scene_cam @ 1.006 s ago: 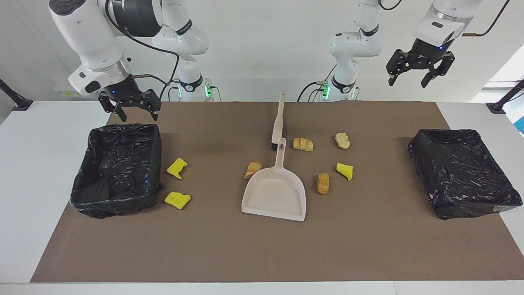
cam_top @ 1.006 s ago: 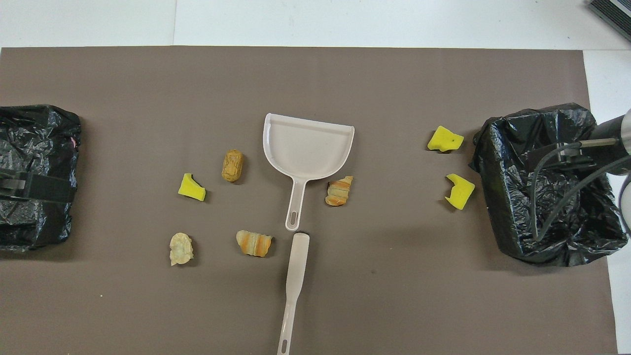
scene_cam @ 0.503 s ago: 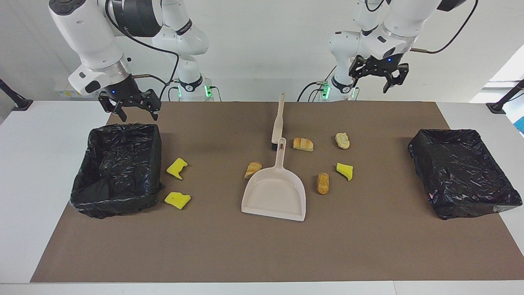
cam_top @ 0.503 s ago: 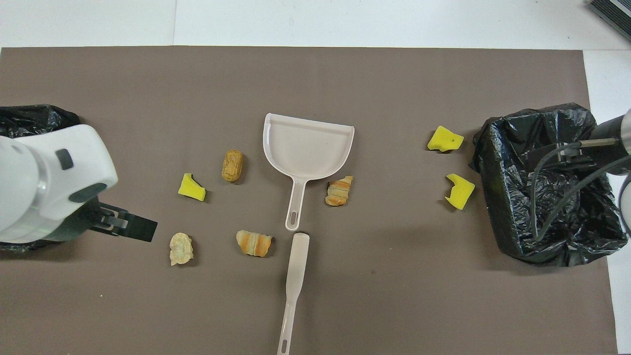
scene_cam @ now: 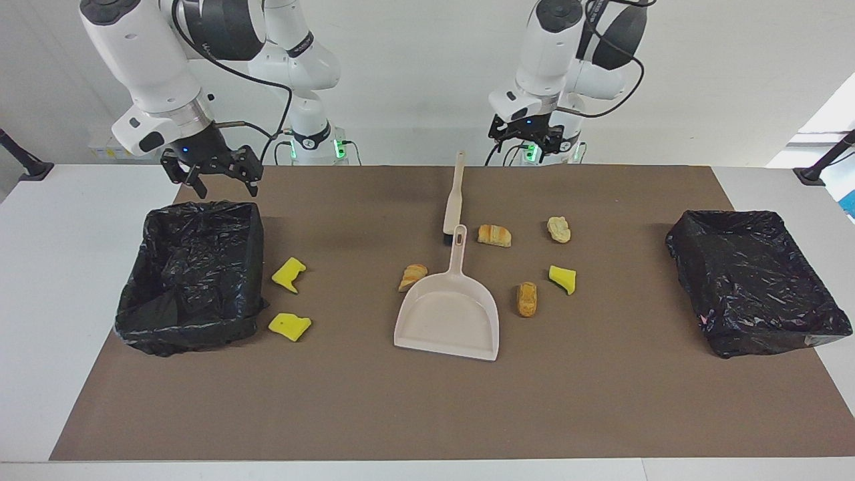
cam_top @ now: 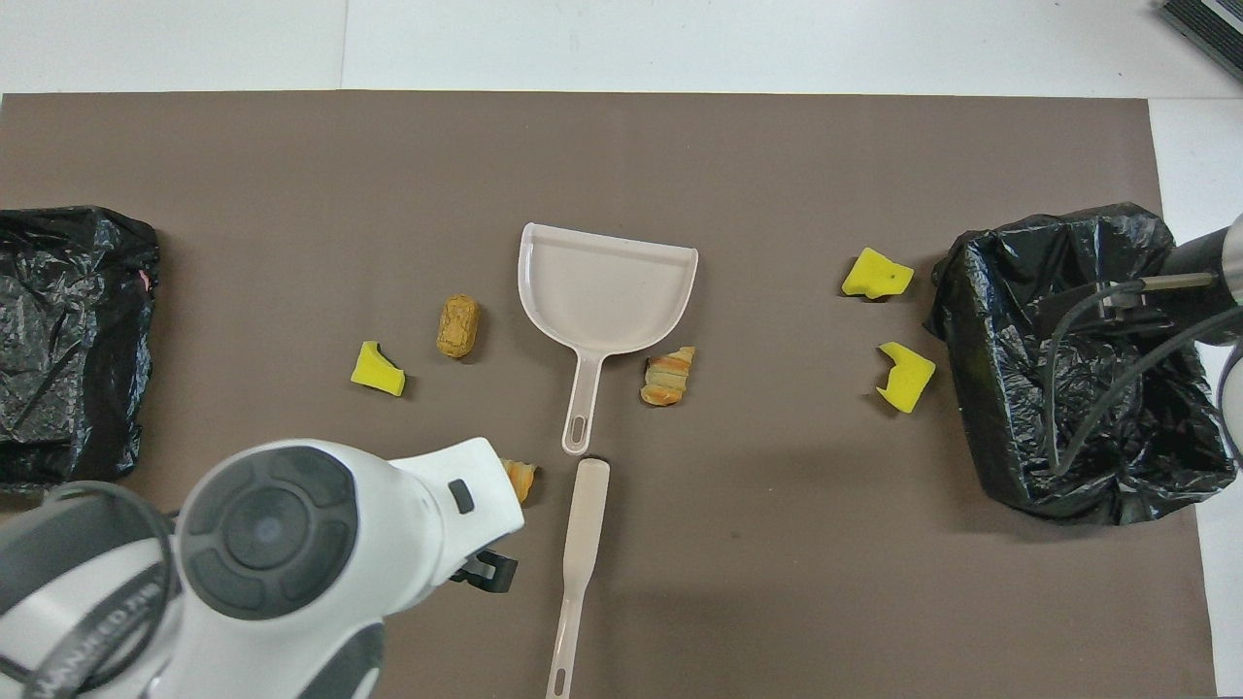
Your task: Sweep and dump trash in bin
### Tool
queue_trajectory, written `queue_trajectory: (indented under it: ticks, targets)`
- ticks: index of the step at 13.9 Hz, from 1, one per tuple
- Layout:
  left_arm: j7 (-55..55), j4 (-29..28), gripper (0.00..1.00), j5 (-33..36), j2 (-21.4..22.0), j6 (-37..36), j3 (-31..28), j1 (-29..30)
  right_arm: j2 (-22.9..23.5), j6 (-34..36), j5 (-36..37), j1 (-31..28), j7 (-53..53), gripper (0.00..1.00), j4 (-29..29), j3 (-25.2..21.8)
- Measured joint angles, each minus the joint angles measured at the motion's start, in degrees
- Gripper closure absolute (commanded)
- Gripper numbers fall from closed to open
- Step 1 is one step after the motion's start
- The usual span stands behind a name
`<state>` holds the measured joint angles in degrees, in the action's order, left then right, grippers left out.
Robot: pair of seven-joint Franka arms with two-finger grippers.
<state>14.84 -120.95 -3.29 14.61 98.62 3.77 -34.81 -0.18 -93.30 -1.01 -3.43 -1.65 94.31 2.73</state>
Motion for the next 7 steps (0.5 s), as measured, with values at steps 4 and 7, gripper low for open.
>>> queue_trajectory:
  ticks: [4, 7]
  targets:
    - [10.1, -10.8, 0.0, 0.0, -0.3, 12.4, -0.1, -8.4, -0.7, -2.0, 0.0, 0.1, 0.0, 0.0, 2.5, 0.1]
    - [17.8, -17.4, 0.0, 0.0, -2.8, 23.3, 0.0, -15.3, -1.9, -2.6, 0.1, 0.1, 0.0, 0.0, 4.4, 0.1]
